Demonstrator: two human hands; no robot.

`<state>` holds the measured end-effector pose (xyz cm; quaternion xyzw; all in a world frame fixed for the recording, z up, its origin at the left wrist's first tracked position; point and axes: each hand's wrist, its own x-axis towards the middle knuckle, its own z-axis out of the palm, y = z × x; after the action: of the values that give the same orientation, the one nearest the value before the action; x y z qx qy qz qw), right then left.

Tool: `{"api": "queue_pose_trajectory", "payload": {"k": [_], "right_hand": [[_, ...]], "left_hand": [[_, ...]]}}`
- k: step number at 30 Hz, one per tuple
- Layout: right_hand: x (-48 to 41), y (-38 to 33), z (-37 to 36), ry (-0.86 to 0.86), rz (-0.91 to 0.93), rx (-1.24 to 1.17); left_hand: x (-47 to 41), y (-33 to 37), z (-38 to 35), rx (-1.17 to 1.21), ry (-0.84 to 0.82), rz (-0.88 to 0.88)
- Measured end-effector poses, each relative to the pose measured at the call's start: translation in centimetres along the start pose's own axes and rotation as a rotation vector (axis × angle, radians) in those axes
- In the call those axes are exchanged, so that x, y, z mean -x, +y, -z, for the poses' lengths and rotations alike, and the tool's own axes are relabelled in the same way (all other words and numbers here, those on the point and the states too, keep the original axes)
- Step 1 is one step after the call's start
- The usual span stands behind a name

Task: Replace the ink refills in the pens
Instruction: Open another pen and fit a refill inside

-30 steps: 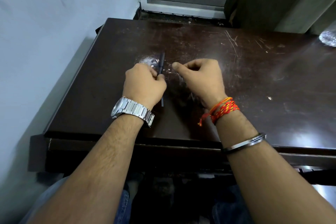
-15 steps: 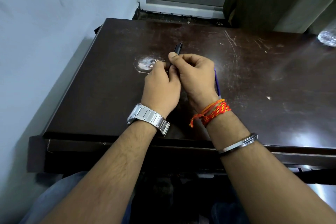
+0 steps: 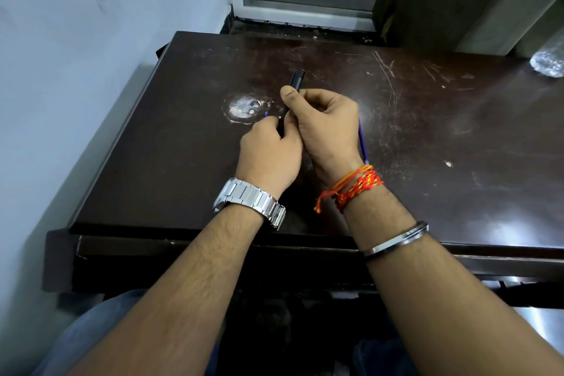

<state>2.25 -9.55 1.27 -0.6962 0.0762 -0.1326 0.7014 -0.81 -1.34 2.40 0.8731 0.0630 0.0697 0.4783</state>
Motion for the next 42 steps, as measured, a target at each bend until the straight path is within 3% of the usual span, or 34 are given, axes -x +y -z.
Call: {"api": "queue_pose_trajectory", "payload": {"k": [5, 9, 16, 22, 31, 42], "right_hand": [[-0.7, -1.2, 0.6, 0.097, 0.017, -0.126], [-1.1, -1.7, 1.8, 0.14, 0.003, -0.133], [-0.4, -0.8, 3.0, -0.035, 0.013, 0.713], [-0.1, -0.8, 2.5, -0.051, -0.001, 0.906], [-0.8, -1.7, 4.1, 0.047, -0.026, 0.893], [0.9, -0.5, 1.2, -0.106, 0.03, 0.823]], "left_hand": [[-0.2, -0.2, 0.6, 0.01, -0.015, 0.052], [-1.4, -0.7, 1.5, 0.145, 0.083, 0.137], [-2.5, -1.9, 2.3, 0.227, 0.17, 0.051], [-2.0, -2.1, 1.9, 0.181, 0.183, -0.007], [-2.1, -2.3, 1.8, 0.16, 0.154, -0.011], [-2.3, -2.3, 2.0, 0.093, 0.209, 0.001]]}}
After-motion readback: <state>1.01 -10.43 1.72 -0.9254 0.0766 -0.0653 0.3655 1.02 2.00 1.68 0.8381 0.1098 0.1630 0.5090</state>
